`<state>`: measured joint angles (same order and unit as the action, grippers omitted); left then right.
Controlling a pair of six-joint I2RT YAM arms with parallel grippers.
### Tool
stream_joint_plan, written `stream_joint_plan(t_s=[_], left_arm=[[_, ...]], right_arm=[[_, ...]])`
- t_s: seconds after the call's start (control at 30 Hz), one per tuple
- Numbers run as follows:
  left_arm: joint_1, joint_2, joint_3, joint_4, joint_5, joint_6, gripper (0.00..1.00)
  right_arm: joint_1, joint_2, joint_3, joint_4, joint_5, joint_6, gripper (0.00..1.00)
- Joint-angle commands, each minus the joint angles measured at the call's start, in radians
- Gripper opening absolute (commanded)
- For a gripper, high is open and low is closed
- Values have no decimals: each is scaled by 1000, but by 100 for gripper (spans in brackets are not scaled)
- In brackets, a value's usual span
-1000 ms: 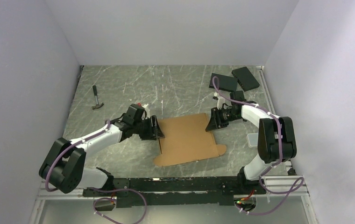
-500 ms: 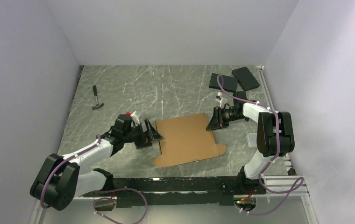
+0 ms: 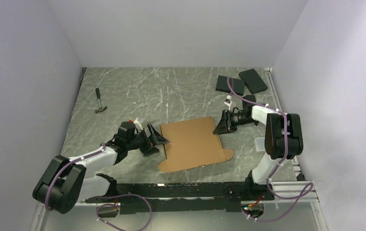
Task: Fold the paper box
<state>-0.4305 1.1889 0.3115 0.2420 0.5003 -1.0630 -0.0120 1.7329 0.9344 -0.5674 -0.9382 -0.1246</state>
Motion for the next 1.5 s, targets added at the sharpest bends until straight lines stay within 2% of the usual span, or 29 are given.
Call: stream_joint_plan(t_s=[0.0,0.3,0.47,0.67,0.8,0.9,1.03,1.13,1.23,1.3,1.47], left_arm=[[4,7,-1,54,11,-24,97],[4,81,14,72,15,9,95],[4,152,58,49,28,25,78],[3,192,100,20,34,52,66],[3,199,121,2,32,66,64],[3,206,134,1,34,73,64],[3,218,141,11,45,78,62],[3,226,145,21,50,78,60],[3,236,150,30,53,77,59],[3,243,161,36,55,77,59],[3,255,191,38,58,82,59]], right_arm=[[-24,25,6,44,115,-31,17],[-37,0,10,37,71,-59,19],[-35,-14,20,8,29,-114,35],[-21,-13,24,0,60,-128,52],[-12,9,31,-3,84,-122,55],[-13,17,38,-17,37,-131,56],[-12,-1,41,-34,-64,-150,68],[-13,-7,42,-43,-104,-160,72],[-12,2,37,-28,-89,-142,73],[-12,20,37,-18,-56,-124,69],[-13,65,40,-4,14,-91,49]])
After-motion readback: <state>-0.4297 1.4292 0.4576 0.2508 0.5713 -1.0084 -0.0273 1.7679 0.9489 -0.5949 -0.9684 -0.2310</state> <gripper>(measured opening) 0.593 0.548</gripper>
